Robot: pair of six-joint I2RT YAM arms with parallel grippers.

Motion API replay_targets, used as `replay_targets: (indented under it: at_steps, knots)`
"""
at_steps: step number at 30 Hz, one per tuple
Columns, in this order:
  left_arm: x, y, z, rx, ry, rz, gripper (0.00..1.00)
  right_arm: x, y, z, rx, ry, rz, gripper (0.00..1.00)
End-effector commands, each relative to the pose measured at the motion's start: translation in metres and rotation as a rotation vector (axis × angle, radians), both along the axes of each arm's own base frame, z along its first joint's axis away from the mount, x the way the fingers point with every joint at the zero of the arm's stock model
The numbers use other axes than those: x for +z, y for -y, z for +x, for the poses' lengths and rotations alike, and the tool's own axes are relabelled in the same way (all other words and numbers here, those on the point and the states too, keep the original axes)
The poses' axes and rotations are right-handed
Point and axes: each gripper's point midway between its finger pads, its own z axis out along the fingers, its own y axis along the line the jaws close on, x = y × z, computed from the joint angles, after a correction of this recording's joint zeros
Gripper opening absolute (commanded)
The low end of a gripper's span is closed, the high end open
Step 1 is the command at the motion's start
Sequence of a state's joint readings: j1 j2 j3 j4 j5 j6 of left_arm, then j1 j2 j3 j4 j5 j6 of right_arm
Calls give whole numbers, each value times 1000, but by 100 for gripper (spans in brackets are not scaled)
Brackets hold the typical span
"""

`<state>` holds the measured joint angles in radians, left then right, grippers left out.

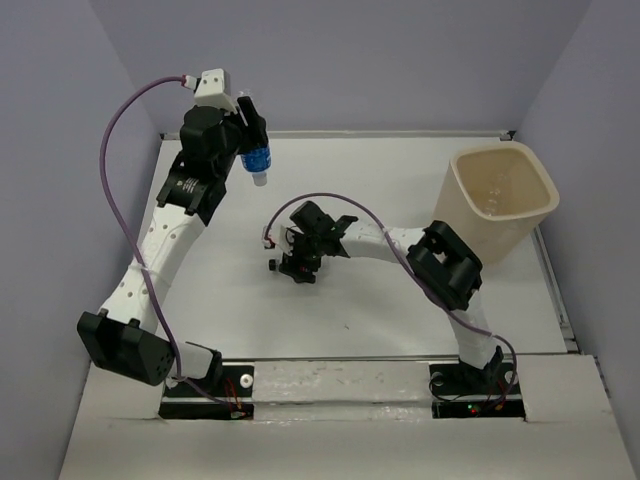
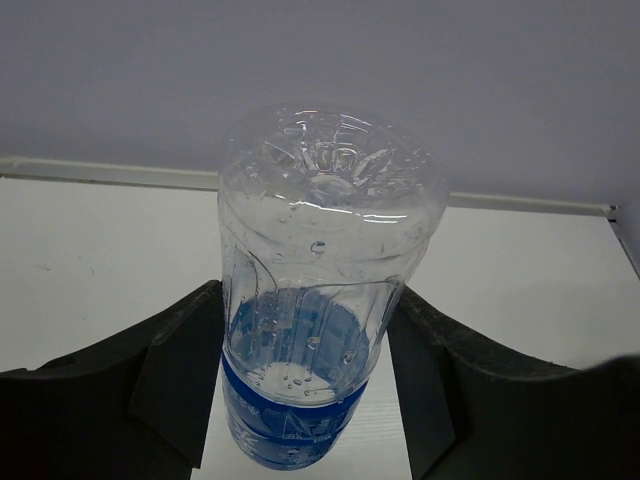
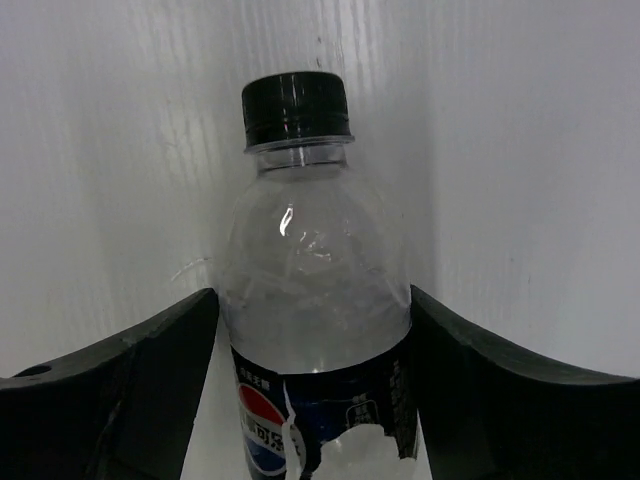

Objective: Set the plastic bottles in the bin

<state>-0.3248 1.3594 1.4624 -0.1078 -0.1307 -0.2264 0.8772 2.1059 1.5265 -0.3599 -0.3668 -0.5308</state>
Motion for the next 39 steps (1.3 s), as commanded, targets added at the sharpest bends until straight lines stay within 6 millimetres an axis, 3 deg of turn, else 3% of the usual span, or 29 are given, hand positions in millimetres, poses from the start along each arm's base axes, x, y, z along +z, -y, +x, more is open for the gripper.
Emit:
replay_targets:
  at_steps: [1, 3, 4, 6, 7, 8, 9, 10, 11, 13, 14, 15, 17, 18, 20, 22, 24, 27, 29, 30, 31, 32, 34, 36, 38, 39]
  knots:
    - [49, 2, -11, -33, 121, -64, 61, 31, -4, 30, -83, 139, 65, 55]
    - [53, 2, -14, -36, 129, -69, 61, 40, -1, 28, -117, 146, 98, 47]
    - [59, 2, -17, -41, 142, -78, 61, 75, -4, 33, -141, 207, 176, 45]
    - [66, 3, -20, -51, 156, -92, 61, 109, 1, 34, -194, 250, 252, 39]
    - [75, 3, -23, -59, 175, -103, 61, 116, 9, 32, -213, 268, 263, 39]
    - [83, 6, -29, -81, 190, -118, 61, 156, 18, 36, -268, 337, 325, 39]
    - [93, 7, -33, -92, 210, -125, 61, 164, 30, 39, -303, 356, 330, 38]
    - [101, 8, -37, -108, 226, -131, 61, 184, 39, 45, -346, 394, 357, 37]
    - [110, 14, -46, -154, 244, -141, 61, 208, 64, 56, -429, 455, 376, 36]
    - [131, 17, -59, -192, 288, -168, 61, 230, 98, 70, -540, 514, 389, 35]
    - [141, 21, -68, -232, 314, -179, 61, 238, 130, 85, -640, 549, 377, 35]
    - [148, 24, -74, -251, 327, -201, 61, 265, 153, 86, -696, 588, 423, 34]
    - [160, 33, -84, -319, 355, -225, 61, 298, 190, 93, -814, 630, 511, 33]
    - [162, 38, -88, -349, 348, -251, 61, 325, 225, 95, -908, 662, 589, 32]
    - [169, 53, -94, -437, 376, -284, 61, 347, 264, 98, -1022, 708, 645, 32]
    - [170, 72, -97, -517, 374, -329, 61, 360, 316, 102, -1185, 759, 662, 31]
    - [169, 85, -99, -565, 369, -356, 61, 355, 357, 106, -1330, 766, 667, 31]
    - [171, 118, -103, -648, 375, -389, 61, 349, 397, 100, -1481, 764, 697, 31]
    - [177, 138, -102, -687, 392, -402, 61, 334, 427, 95, -1621, 732, 739, 36]
    - [182, 153, -110, -725, 401, -411, 61, 330, 435, 94, -1668, 715, 766, 45]
    - [185, 166, -108, -748, 406, -415, 61, 325, 445, 90, -1697, 714, 768, 70]
    - [188, 175, -109, -766, 409, -421, 61, 324, 447, 89, -1697, 708, 774, 82]
    - [193, 202, -111, -818, 410, -436, 61, 330, 450, 80, -1711, 703, 800, 99]
    - [205, 220, -119, -861, 431, -456, 61, 341, 447, 72, -1694, 701, 829, 100]
    - [195, 243, -109, -883, 406, -463, 61, 355, 445, 63, -1672, 708, 862, 100]
    - [196, 251, -110, -895, 406, -470, 61, 375, 445, 53, -1658, 737, 910, 100]
